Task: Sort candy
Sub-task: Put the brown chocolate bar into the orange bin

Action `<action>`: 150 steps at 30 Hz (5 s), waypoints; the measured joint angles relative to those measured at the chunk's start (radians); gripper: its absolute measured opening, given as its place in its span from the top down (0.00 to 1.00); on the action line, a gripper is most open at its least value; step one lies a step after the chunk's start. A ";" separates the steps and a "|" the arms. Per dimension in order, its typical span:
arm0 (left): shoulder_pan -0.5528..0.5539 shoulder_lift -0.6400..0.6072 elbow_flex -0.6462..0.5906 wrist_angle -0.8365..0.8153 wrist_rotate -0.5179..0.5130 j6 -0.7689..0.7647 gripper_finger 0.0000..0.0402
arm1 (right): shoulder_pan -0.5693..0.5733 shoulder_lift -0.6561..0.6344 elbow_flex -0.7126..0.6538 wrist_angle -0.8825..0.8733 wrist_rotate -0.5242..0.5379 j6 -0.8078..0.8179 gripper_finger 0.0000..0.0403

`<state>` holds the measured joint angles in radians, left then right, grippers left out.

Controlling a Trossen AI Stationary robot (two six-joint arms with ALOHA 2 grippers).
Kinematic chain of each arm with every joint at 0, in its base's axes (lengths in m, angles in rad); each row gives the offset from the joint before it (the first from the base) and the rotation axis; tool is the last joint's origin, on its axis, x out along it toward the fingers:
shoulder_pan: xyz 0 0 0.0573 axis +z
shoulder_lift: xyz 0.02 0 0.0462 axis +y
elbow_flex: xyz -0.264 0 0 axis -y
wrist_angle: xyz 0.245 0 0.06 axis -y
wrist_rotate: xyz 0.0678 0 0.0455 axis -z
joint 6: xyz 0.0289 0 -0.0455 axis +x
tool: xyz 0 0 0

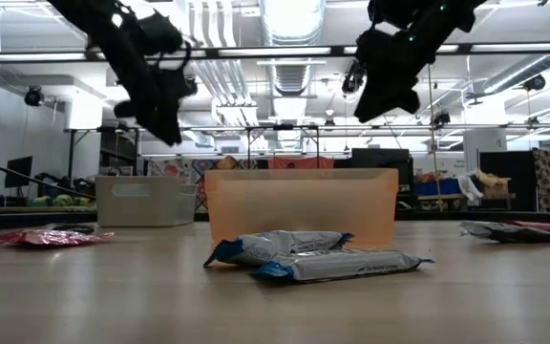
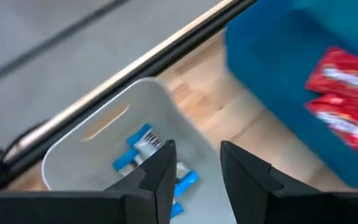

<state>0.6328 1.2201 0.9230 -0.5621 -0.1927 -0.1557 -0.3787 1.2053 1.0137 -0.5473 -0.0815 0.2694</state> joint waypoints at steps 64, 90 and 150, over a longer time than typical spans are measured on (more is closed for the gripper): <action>-0.661 -0.214 -0.273 0.513 0.178 0.091 0.73 | 0.813 0.103 -0.026 -0.264 0.396 0.362 0.60; -0.659 -0.212 -0.250 0.508 0.175 0.245 0.73 | 0.753 0.455 -0.076 -0.251 0.222 0.236 0.64; -0.668 -0.192 -0.092 -0.043 0.178 -0.209 0.73 | 0.488 0.251 -0.435 1.199 0.211 -0.279 0.95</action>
<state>-0.0356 1.0279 0.8309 -0.6049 -0.0150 -0.3645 0.1092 1.4561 0.5789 0.6515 0.1295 -0.0096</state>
